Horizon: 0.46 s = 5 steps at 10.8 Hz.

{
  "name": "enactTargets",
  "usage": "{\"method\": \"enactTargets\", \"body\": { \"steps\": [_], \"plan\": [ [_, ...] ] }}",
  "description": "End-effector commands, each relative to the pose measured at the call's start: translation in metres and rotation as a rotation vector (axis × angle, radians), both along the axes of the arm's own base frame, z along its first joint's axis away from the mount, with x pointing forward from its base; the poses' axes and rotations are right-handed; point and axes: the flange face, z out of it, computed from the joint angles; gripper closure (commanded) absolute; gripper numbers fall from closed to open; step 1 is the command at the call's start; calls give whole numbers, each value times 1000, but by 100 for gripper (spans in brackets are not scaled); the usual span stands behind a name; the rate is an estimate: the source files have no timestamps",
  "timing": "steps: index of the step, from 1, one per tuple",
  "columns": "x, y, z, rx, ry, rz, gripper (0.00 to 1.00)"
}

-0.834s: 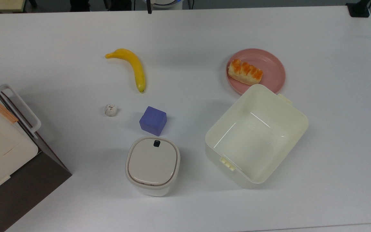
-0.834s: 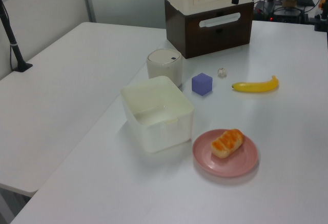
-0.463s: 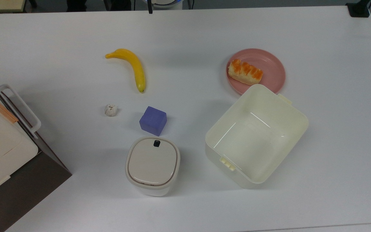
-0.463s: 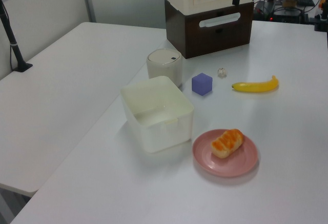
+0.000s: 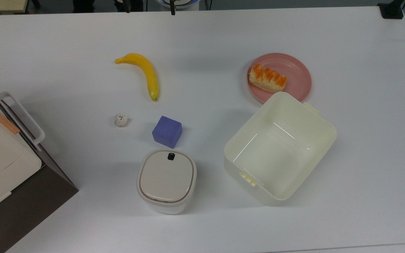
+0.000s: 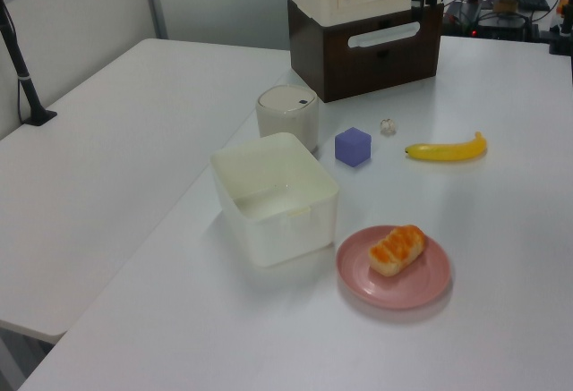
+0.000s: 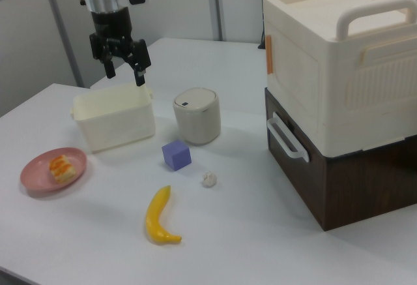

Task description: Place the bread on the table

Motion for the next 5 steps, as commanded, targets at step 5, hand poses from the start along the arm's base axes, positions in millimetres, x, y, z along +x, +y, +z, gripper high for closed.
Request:
{"method": "enactTargets", "body": {
  "steps": [5],
  "plan": [
    [-14,42,-54,60,126,208,0]
  ]
}}
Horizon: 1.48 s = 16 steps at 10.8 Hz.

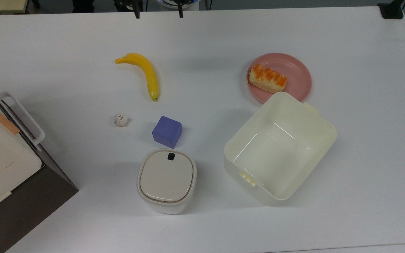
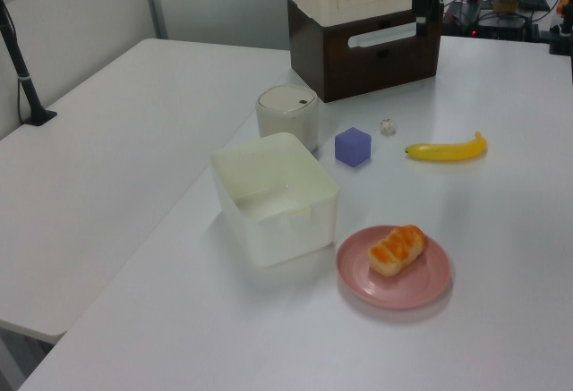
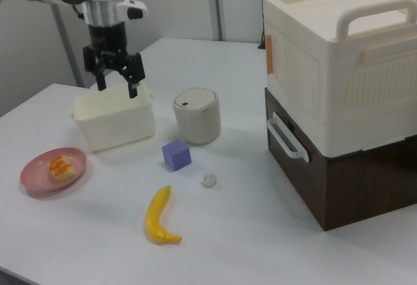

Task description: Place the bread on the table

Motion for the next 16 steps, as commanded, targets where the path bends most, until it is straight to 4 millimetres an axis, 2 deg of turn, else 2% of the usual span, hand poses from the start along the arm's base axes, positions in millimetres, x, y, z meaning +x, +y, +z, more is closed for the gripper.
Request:
{"method": "enactTargets", "body": {
  "steps": [1,3,5,7,8,9,12,13,15,16],
  "plan": [
    [-15,54,-47,3,65,176,0],
    [-32,85,-87,1,-44,178,0],
    [-45,130,-122,-42,-160,121,0],
    [-55,168,-149,-124,-213,77,0],
    [-65,195,-158,-147,-209,102,0],
    [-74,213,-163,-149,-208,110,0],
    [-87,256,-189,-212,-213,88,0],
    [-89,281,-210,-255,-211,123,0],
    [-80,300,-221,-258,-246,78,0],
    [-86,312,-225,-276,-271,107,0]
  ]
}}
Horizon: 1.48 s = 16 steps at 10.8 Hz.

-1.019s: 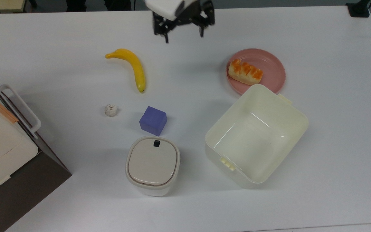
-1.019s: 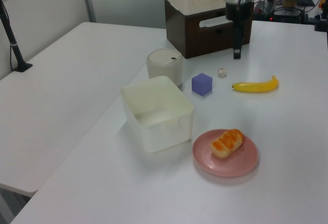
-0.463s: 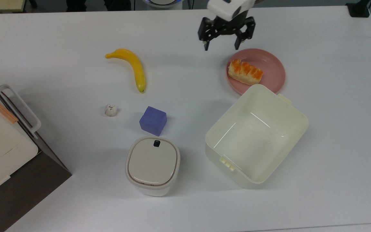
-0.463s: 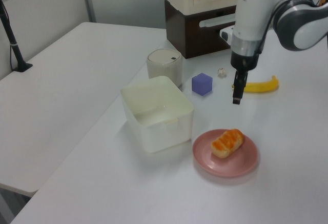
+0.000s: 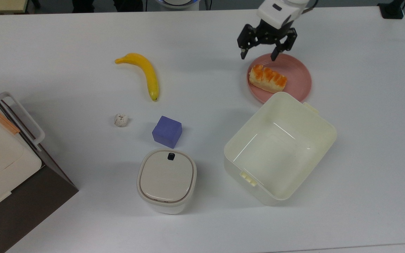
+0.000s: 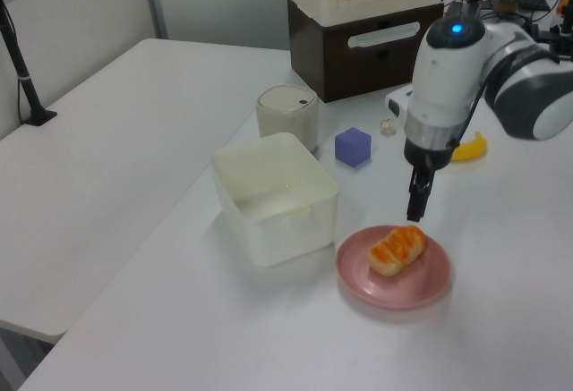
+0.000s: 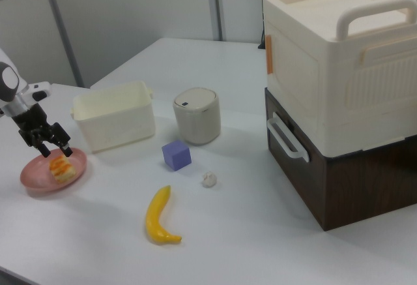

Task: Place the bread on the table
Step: 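Move the gripper over the bread roll on the pink plate, then lower the open gripper onto the bread roll and close it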

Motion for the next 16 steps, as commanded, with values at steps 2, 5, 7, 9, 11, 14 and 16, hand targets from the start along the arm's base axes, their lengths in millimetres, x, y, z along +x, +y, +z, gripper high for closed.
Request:
{"method": "enactTargets", "body": {
  "steps": [2,5,7,9,11,14,16],
  "plan": [
    [2,44,-30,-44,-35,48,0],
    [-7,60,-43,-55,-19,91,0],
    [-1,62,-49,-58,-12,88,0],
    [6,59,-57,-63,-1,86,0],
    [11,61,-59,-62,-2,82,11],
    [16,59,-55,-60,-6,74,100],
    [16,58,-57,-74,10,116,100]
  ]
}}
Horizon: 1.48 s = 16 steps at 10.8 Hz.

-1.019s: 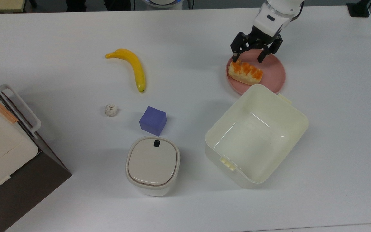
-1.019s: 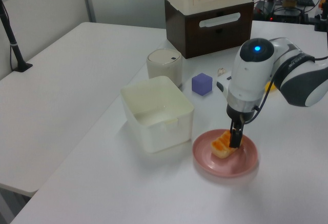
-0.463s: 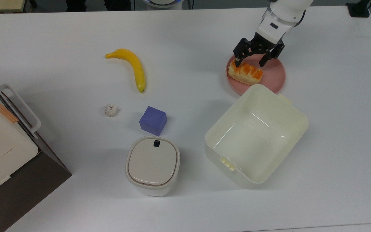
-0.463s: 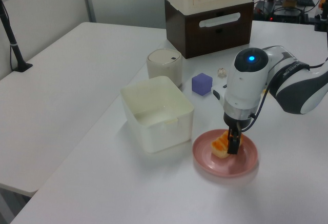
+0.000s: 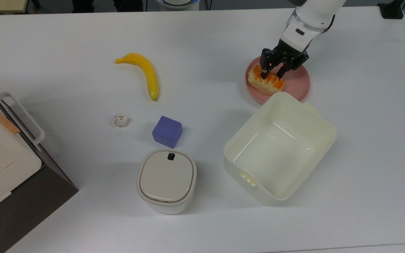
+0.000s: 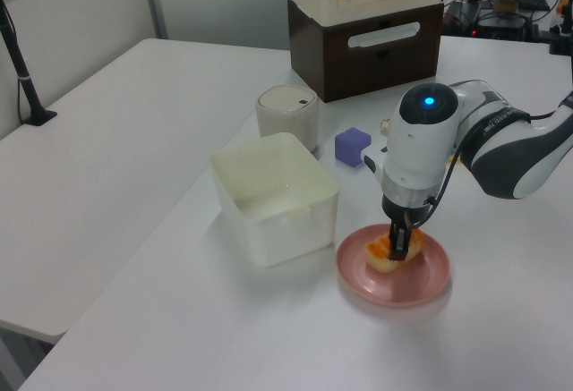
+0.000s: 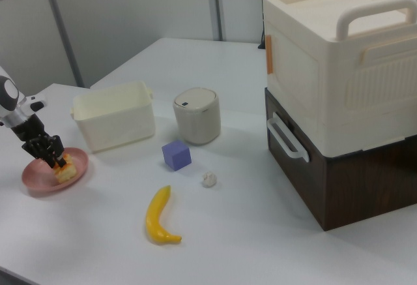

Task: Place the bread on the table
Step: 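Lower the open gripper onto the bread roll and close it, then lift the bread roll up off the pink plate, then carry the bread roll away from the plate and lower it to the table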

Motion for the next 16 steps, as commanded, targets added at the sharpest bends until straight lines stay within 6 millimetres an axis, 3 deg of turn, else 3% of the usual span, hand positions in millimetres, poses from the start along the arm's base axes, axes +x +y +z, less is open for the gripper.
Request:
{"method": "enactTargets", "body": {
  "steps": [1,3,5,7,8,9,11,13,16],
  "plan": [
    [2,1,0,-24,3,49,100],
    [2,0,0,-28,10,69,100],
    [3,-4,18,-25,11,82,100],
    [7,-7,70,15,63,99,100],
    [8,-12,109,78,127,138,100],
    [15,-34,150,129,214,149,100],
    [31,-75,155,109,252,114,100],
    [54,-126,144,78,263,62,100],
    [61,-177,115,18,316,-16,100]
  ]
}}
